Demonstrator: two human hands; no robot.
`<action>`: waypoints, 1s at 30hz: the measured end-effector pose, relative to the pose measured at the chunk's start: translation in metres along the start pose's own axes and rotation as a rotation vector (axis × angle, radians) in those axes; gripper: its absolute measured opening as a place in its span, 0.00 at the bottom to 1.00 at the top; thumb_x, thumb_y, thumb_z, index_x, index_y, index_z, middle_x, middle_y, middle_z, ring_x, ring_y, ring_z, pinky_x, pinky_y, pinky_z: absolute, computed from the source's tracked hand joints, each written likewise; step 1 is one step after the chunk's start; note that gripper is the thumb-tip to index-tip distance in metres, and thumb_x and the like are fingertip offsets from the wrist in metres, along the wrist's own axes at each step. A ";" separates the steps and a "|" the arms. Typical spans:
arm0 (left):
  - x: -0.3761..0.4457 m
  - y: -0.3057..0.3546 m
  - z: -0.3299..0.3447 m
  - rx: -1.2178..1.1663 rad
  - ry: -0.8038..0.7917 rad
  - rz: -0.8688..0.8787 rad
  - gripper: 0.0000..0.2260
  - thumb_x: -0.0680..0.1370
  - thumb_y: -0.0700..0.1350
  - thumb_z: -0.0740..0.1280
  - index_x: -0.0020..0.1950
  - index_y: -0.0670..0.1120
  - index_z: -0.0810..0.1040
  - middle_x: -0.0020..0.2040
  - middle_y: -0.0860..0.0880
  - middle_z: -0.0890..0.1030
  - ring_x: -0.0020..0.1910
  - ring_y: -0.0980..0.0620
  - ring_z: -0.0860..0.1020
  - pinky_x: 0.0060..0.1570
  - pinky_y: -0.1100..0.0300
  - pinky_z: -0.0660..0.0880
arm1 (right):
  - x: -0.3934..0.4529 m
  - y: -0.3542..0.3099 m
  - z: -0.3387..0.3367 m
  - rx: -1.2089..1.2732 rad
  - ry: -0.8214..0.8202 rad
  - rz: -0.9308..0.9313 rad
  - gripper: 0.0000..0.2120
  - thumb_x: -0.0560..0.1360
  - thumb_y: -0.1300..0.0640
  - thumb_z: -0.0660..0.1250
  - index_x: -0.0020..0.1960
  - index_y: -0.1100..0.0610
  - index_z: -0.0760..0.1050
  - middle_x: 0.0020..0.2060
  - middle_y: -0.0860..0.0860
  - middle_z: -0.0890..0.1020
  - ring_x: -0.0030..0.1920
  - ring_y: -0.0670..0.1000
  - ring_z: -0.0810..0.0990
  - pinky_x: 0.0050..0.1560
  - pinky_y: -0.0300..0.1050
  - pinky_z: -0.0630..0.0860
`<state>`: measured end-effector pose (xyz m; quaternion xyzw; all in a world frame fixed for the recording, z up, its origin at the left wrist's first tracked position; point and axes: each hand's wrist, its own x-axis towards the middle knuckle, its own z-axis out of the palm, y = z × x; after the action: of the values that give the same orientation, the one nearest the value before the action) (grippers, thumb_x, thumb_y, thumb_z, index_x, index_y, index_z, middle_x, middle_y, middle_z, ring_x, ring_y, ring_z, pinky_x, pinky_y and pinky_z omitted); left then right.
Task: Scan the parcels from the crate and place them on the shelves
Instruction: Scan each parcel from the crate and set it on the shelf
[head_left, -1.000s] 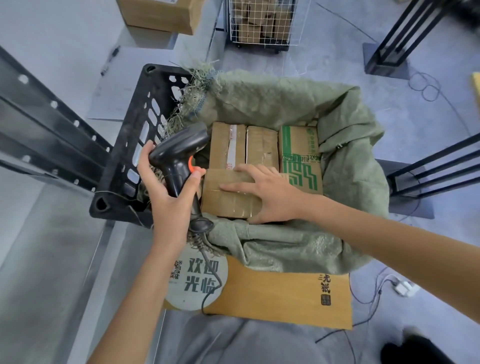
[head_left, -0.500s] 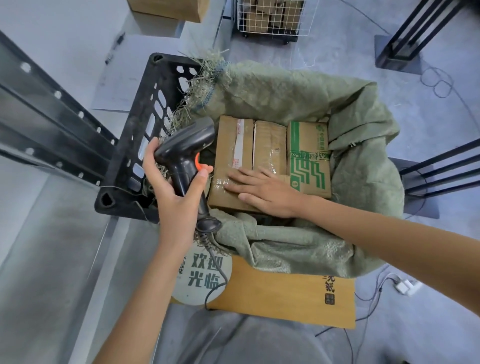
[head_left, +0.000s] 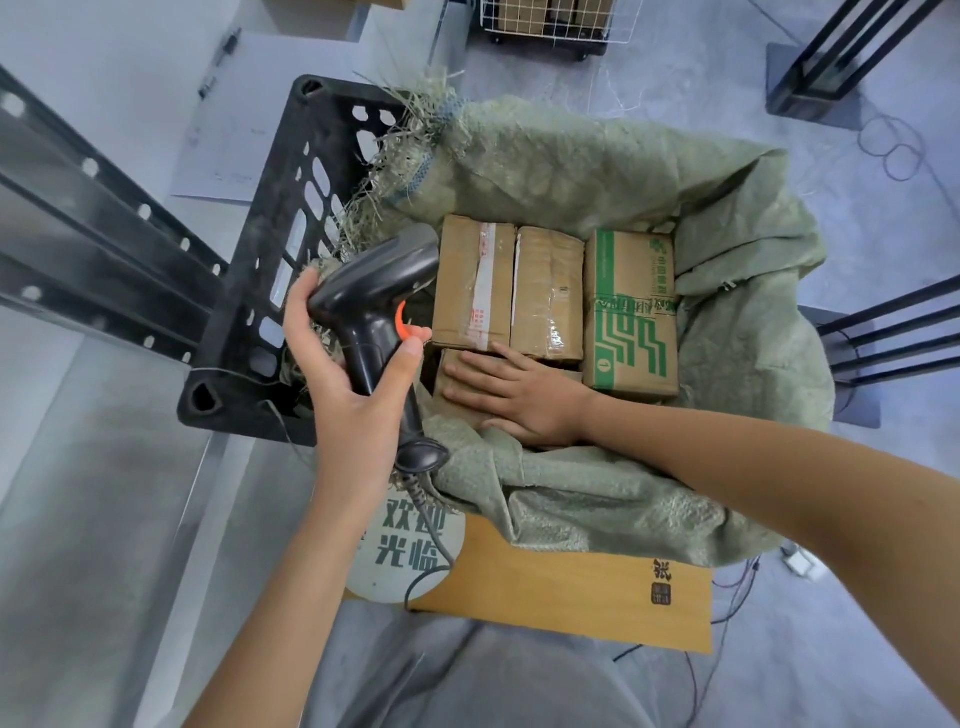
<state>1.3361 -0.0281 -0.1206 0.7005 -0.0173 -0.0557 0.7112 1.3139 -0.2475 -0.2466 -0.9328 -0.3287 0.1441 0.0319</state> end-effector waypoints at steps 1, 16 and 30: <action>0.000 0.001 0.000 -0.001 -0.003 0.000 0.38 0.75 0.46 0.75 0.79 0.57 0.57 0.78 0.51 0.62 0.73 0.33 0.72 0.73 0.38 0.69 | 0.000 0.001 0.001 0.005 0.014 -0.002 0.27 0.85 0.46 0.48 0.82 0.54 0.54 0.81 0.54 0.54 0.81 0.56 0.50 0.80 0.60 0.45; 0.001 0.002 -0.001 0.002 -0.037 0.036 0.35 0.73 0.49 0.75 0.74 0.66 0.61 0.78 0.49 0.64 0.72 0.35 0.73 0.73 0.40 0.70 | -0.007 0.005 -0.030 0.002 0.033 0.054 0.28 0.85 0.43 0.49 0.82 0.50 0.49 0.81 0.51 0.51 0.81 0.54 0.45 0.78 0.55 0.34; -0.018 0.055 -0.006 0.153 0.010 0.256 0.34 0.76 0.42 0.73 0.75 0.66 0.62 0.73 0.60 0.68 0.72 0.45 0.74 0.71 0.42 0.72 | -0.021 -0.013 -0.123 -0.056 0.271 0.353 0.28 0.85 0.43 0.46 0.82 0.50 0.47 0.82 0.51 0.50 0.81 0.54 0.46 0.79 0.55 0.41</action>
<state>1.3219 -0.0199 -0.0652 0.7450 -0.1073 0.0403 0.6571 1.3258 -0.2462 -0.1214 -0.9872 -0.1571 0.0114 0.0243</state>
